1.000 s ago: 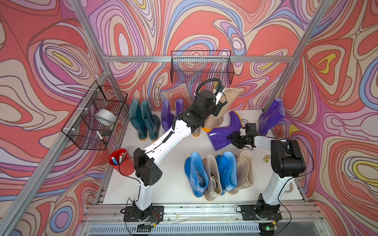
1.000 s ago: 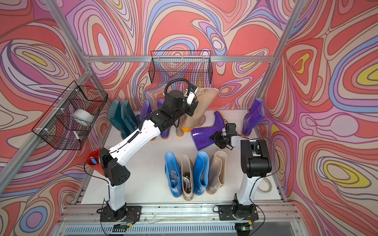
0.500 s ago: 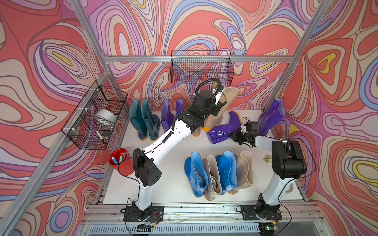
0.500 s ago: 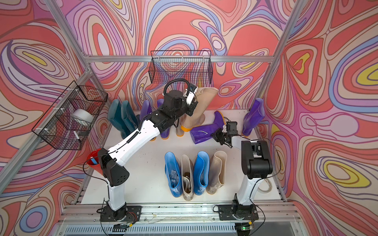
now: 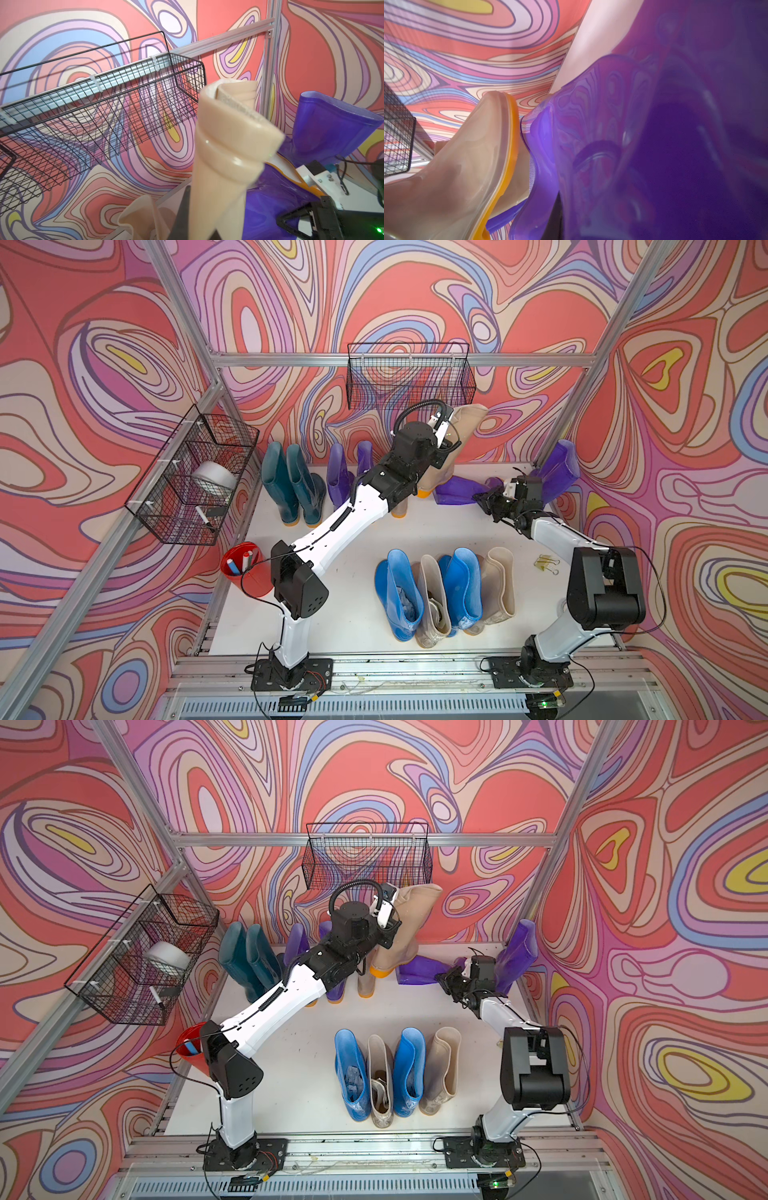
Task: Match and arrange rain boots in pairs
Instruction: Pick up the rain boot at the center of the board.
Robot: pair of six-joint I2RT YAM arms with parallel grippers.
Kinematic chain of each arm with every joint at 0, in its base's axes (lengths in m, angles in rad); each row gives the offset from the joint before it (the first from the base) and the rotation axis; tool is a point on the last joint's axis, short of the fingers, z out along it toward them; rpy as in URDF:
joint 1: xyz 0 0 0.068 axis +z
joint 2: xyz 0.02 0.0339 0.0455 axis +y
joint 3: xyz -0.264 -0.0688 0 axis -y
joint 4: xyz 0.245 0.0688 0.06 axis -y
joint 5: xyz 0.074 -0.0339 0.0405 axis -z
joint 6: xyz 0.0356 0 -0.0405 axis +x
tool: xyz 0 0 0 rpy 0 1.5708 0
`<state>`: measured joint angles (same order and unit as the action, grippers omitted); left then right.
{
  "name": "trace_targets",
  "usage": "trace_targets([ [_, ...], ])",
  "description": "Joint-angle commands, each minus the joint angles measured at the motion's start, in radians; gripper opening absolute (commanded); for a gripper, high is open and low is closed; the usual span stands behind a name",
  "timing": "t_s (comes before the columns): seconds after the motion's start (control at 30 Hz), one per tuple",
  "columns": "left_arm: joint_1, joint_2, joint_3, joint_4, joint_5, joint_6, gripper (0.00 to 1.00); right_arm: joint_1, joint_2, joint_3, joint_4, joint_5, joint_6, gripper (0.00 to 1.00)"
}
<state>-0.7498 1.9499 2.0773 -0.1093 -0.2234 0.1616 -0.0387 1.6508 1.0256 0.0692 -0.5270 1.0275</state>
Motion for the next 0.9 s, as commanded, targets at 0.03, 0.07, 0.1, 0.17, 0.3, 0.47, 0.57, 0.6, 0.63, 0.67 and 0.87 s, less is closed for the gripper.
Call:
trace_targets([
  [0.03,0.005,0.003,0.054,0.223,-0.059,0.013,0.0,-0.02,-0.052,-0.036,0.125,0.021,0.05,0.0],
  [0.07,0.004,0.007,0.058,0.228,-0.064,0.013,0.0,-0.023,-0.056,-0.042,0.143,0.021,0.066,0.0],
  [0.1,0.005,0.011,0.059,0.232,-0.068,0.012,0.0,-0.028,-0.061,-0.052,0.164,0.021,0.083,0.0],
  [0.17,0.004,0.018,0.061,0.239,-0.079,0.014,0.0,-0.034,-0.073,-0.07,0.203,0.025,0.123,0.0],
  [0.3,0.004,0.035,0.058,0.257,-0.104,0.016,0.0,-0.047,-0.11,-0.09,0.248,0.046,0.173,0.0],
  [0.47,0.001,0.059,0.05,0.3,-0.155,0.004,0.0,-0.062,-0.202,-0.123,0.227,0.093,0.183,0.0],
  [0.57,0.0,0.077,0.046,0.327,-0.176,-0.008,0.0,-0.071,-0.256,-0.141,0.209,0.109,0.188,0.0],
  [0.6,-0.001,0.085,0.047,0.334,-0.178,-0.009,0.0,-0.075,-0.27,-0.145,0.201,0.115,0.185,0.0],
  [0.63,-0.002,0.094,0.049,0.34,-0.182,-0.009,0.0,-0.079,-0.282,-0.147,0.189,0.12,0.184,0.0],
  [0.67,-0.003,0.101,0.054,0.345,-0.186,-0.008,0.0,-0.082,-0.293,-0.152,0.183,0.124,0.186,0.0],
  [0.87,-0.006,0.13,0.061,0.365,-0.212,-0.008,0.0,-0.089,-0.292,-0.155,0.203,0.113,0.204,0.0],
])
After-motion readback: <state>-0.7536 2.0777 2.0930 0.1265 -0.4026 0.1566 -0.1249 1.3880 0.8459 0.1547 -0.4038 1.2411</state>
